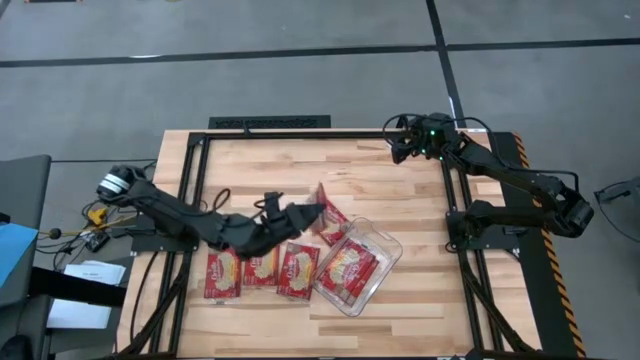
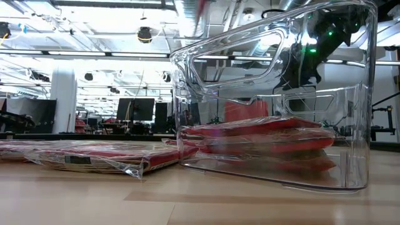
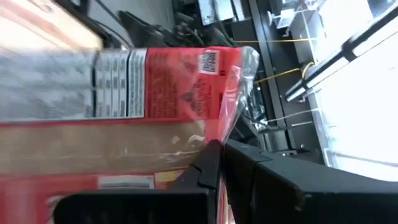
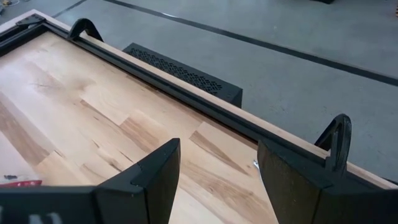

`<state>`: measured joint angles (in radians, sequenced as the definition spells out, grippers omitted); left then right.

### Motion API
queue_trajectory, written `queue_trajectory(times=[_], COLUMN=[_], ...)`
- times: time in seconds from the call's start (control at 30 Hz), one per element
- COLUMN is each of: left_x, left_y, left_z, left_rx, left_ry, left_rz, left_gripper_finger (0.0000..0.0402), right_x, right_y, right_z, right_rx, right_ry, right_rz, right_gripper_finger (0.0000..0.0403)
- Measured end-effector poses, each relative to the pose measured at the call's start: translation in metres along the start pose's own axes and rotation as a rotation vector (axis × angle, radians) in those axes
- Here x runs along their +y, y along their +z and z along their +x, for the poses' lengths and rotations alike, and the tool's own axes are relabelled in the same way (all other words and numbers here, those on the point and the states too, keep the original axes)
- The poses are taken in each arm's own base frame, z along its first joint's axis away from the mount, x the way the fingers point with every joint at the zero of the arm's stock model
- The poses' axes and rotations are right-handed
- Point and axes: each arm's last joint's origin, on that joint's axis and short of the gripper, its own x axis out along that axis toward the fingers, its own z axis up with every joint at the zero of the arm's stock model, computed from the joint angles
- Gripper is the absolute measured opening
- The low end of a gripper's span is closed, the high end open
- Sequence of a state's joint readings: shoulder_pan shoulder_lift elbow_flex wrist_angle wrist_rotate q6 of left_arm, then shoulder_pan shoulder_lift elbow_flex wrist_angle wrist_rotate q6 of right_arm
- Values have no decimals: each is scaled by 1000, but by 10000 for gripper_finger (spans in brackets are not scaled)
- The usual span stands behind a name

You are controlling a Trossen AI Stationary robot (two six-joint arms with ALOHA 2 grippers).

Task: Sort popcorn bags into baskets
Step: Put the red popcorn packet into the transparent bin

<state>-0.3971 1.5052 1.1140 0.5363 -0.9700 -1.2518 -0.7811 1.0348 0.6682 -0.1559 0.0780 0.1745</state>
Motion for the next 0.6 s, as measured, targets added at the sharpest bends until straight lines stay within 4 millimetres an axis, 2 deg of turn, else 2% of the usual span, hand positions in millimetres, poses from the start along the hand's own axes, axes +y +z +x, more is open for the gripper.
queue_trajectory(times=[0.17, 0.3, 0.43, 0.6], left_x=[-20, -27, -24, -11], left_y=[-32, -60, -90, -124], left_z=[-2, -6, -9, -10], left_rx=[-21, -65, -119, -212], left_ry=[-5, 15, 52, 92], left_rz=[43, 39, 39, -29], left_gripper_finger=[0, 0, 0, 0], right_x=[0, 0, 0, 0], right_y=[-2, -3, -5, -7], right_z=[0, 0, 0, 0], right_rx=[20, 28, 48, 69], right_ry=[-2, -2, -4, -8], right_rz=[-3, -3, -5, -9], right_gripper_finger=[240, 240, 240, 240])
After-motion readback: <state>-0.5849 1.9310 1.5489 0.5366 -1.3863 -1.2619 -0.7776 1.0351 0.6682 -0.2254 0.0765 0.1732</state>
